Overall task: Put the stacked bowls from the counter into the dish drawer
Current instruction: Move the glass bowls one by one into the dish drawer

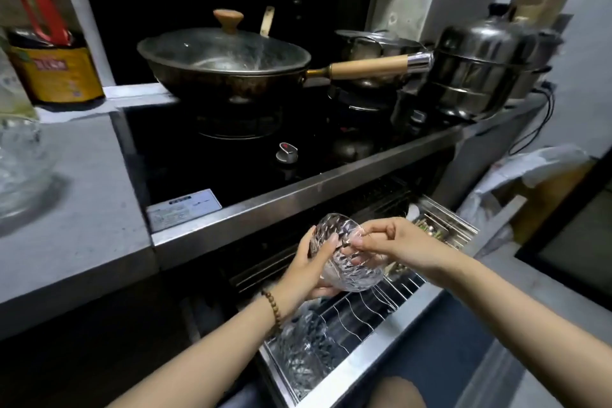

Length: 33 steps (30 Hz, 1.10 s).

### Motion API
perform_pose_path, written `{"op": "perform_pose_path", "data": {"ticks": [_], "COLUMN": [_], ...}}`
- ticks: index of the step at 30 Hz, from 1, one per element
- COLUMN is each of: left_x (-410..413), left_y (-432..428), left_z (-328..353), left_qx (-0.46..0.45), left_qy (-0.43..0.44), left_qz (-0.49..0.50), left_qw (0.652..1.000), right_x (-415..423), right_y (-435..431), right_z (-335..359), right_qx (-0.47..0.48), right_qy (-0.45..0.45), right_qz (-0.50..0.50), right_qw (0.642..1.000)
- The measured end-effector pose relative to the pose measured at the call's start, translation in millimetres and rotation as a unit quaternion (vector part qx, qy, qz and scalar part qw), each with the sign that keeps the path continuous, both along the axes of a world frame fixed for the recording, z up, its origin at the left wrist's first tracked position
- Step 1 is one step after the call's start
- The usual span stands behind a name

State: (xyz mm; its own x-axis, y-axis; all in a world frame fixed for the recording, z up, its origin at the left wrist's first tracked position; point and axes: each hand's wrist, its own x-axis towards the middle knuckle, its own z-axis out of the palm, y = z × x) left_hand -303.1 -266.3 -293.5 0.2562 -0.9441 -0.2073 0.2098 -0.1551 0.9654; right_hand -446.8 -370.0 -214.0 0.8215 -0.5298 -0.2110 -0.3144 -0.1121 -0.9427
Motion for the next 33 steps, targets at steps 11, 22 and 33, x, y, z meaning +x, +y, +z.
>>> {"op": "perform_pose_path", "data": {"ticks": [11, 22, 33], "left_x": [17, 29, 25], "left_y": [1, 17, 17], "left_z": [-111, -195, -201], "left_qx": [0.094, 0.144, 0.160], "left_qy": [-0.180, -0.595, -0.632], "left_qz": [0.040, -0.070, -0.065], "left_qw": [0.978, 0.787, 0.755], "right_x": [16, 29, 54], "right_y": [-31, -69, -75], "right_z": [-93, -169, -206], "right_qx": [0.089, 0.147, 0.193], "right_qy": [0.087, 0.247, 0.336], "right_qz": [-0.068, -0.099, -0.012], "right_qw": [0.990, 0.953, 0.922]}}
